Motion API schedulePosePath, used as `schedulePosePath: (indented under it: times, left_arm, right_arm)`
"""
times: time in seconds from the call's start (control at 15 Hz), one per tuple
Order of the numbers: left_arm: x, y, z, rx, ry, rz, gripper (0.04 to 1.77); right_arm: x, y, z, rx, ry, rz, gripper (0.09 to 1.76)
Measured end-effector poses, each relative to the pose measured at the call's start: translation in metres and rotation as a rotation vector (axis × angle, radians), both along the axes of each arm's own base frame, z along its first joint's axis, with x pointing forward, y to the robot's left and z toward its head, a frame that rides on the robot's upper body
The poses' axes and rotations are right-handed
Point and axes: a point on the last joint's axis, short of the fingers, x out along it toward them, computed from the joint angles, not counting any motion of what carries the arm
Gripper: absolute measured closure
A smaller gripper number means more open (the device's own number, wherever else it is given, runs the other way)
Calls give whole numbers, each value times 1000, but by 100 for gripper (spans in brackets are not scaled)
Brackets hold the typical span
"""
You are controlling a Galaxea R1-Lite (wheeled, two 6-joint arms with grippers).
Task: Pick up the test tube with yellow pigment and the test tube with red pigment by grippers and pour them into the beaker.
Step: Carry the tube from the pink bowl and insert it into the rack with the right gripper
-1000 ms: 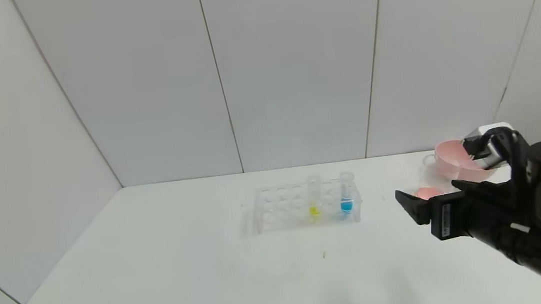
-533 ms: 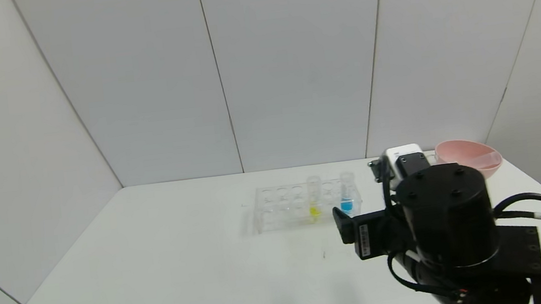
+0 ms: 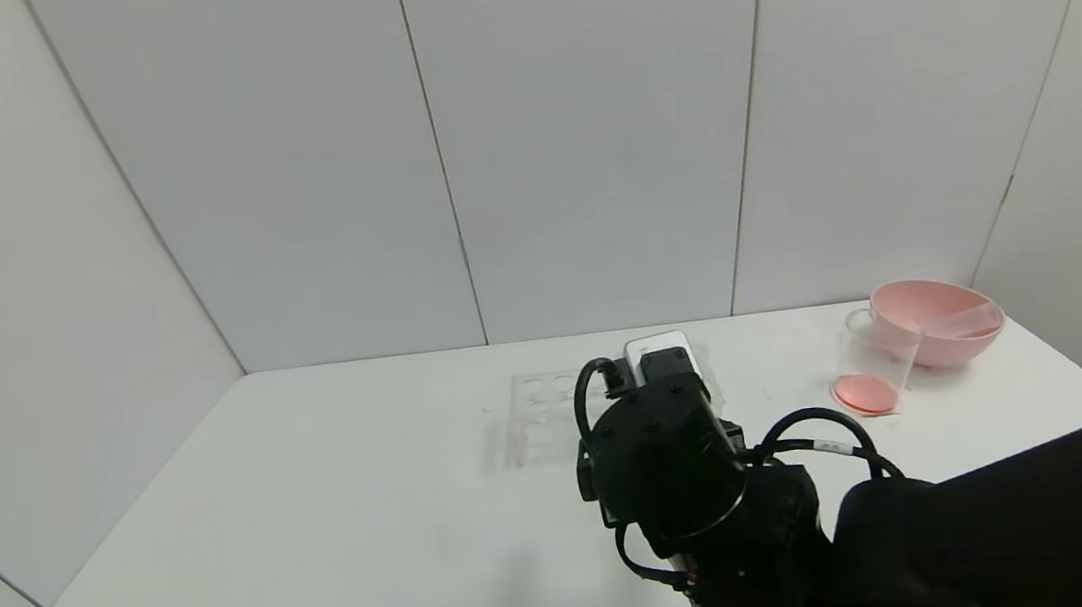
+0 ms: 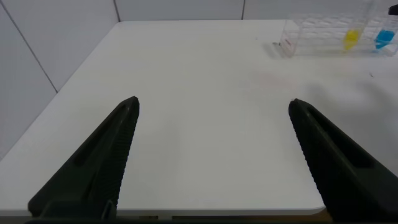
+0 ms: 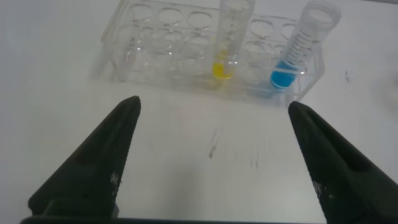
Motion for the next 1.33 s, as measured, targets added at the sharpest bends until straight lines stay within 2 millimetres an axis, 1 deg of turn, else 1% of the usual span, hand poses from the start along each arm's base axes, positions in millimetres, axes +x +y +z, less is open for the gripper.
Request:
schedulePosePath:
  times: [0.33,0.47,0.6,0.93,1.13,1.33]
  left_arm:
    - [0,0,0,0,0,0,9]
    - [0,0,0,0,0,0,9]
    - [0,0,0,0,0,0,9]
    - [0,0,0,0,0,0,9]
    - [0,0,0,0,0,0,9]
    - [0,0,0,0,0,0,9]
  right_arm:
    - [27,21,-18,-10,6,-28,15]
    - [38,26,-20,-2,-4,-46,15]
    - [51,26,-23,3,-11,-73,15]
    - [85,19,-32,16,-21,-134,15]
    - [100,18,-38,26,-20,-141,15]
    - [109,19,-43,19,-24,-143,14]
